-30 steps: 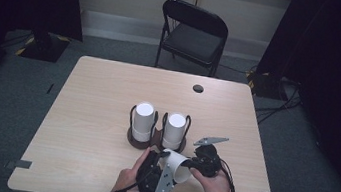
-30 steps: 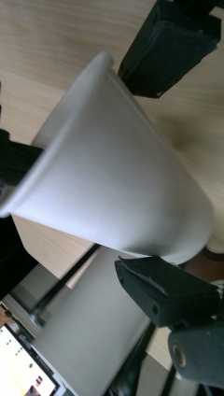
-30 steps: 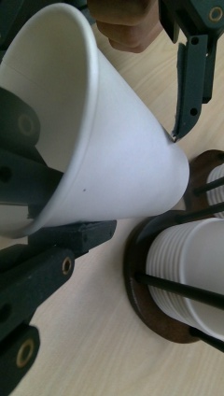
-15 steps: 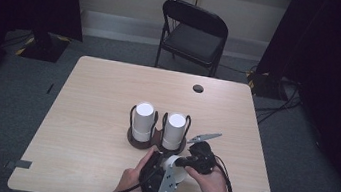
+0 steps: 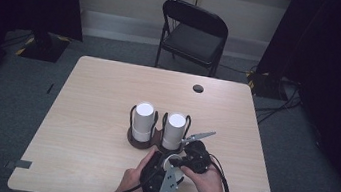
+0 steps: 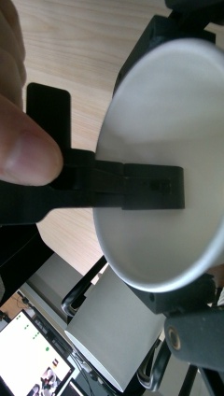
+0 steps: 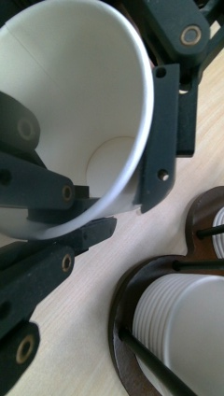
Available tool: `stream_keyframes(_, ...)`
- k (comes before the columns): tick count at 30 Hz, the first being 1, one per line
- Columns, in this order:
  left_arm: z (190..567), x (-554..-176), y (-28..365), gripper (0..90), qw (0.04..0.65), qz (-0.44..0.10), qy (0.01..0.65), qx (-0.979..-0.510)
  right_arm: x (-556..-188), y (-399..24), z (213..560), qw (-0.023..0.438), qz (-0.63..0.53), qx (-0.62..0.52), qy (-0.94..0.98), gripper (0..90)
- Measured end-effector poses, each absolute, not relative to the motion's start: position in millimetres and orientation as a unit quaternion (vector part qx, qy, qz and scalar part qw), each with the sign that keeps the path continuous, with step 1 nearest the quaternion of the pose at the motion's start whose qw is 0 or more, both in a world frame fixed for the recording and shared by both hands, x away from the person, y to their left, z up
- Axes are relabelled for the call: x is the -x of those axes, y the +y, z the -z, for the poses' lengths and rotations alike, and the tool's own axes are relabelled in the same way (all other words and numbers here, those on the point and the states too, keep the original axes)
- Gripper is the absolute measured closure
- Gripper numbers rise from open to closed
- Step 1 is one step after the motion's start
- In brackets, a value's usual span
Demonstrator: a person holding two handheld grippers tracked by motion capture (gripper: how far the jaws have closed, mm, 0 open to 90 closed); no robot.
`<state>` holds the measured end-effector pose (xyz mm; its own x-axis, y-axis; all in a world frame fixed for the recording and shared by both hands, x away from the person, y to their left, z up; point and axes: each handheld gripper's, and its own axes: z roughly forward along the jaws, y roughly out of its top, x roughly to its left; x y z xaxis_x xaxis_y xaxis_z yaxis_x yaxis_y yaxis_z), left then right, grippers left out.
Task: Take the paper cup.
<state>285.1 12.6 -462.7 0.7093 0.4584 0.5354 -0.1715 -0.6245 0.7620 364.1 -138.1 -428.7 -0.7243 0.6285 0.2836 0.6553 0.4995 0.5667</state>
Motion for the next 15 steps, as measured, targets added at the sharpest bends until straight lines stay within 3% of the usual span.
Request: stream_keyframes(15,462.8,-289.9,19.2,20.6,0.441,-0.342,0.12,-0.821,-364.3,-134.7,430.8,0.012,0.331,0.38,-0.864,88.3)
